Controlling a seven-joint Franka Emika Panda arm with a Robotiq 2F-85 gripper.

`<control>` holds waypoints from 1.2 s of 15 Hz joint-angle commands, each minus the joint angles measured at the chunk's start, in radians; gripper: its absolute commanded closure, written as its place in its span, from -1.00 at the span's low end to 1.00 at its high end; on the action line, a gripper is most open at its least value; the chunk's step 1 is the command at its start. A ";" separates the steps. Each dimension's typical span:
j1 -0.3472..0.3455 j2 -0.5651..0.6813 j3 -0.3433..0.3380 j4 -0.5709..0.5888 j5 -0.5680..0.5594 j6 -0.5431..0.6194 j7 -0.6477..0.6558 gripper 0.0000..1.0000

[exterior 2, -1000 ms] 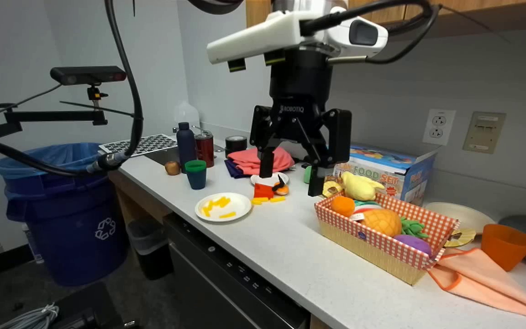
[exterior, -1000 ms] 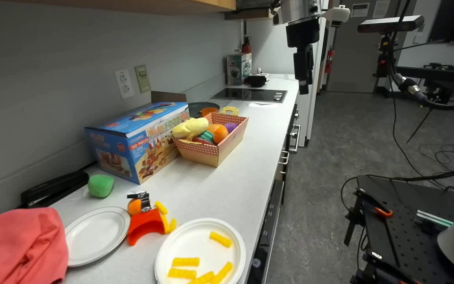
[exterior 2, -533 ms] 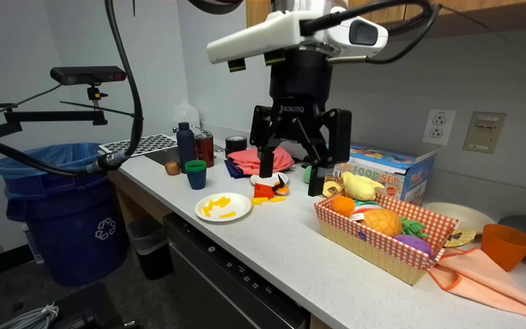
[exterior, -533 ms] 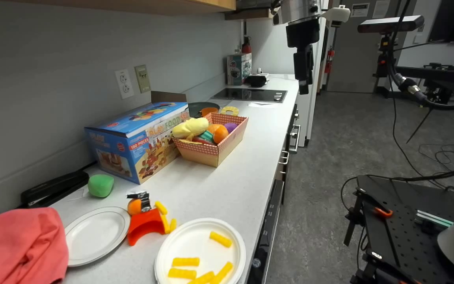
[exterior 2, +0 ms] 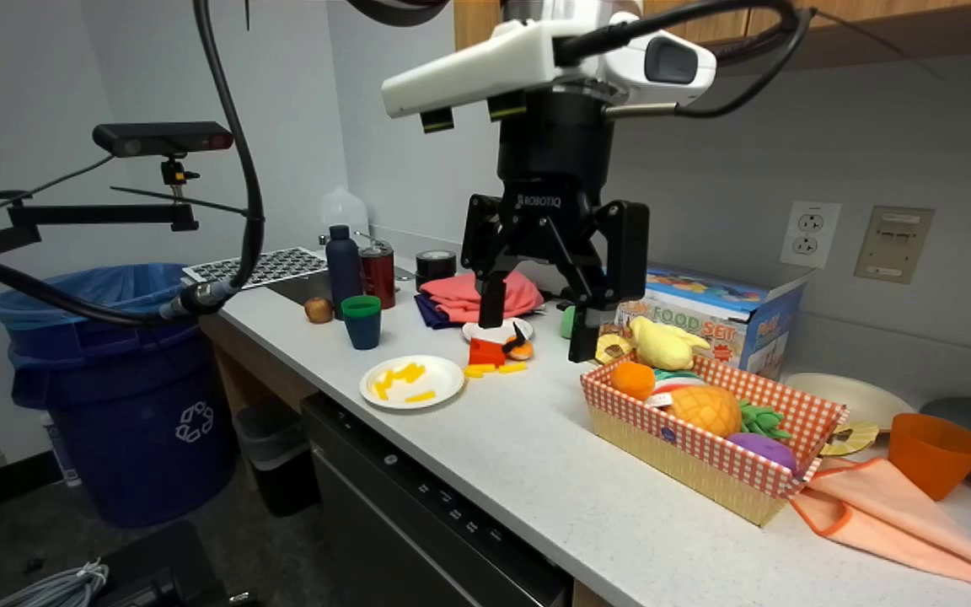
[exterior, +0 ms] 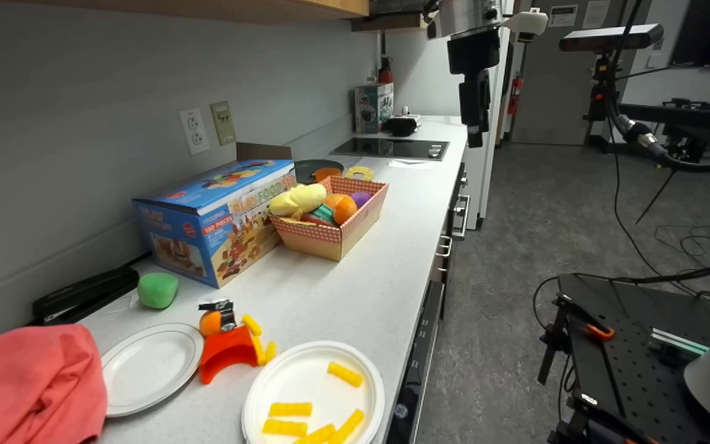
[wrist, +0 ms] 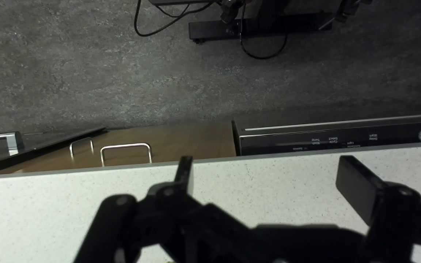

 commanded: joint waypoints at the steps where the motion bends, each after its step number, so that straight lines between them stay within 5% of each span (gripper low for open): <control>1: -0.001 0.000 0.001 0.001 0.001 -0.002 0.000 -1.00; 18: 0.003 -0.094 0.035 0.031 0.002 0.062 0.088 -1.00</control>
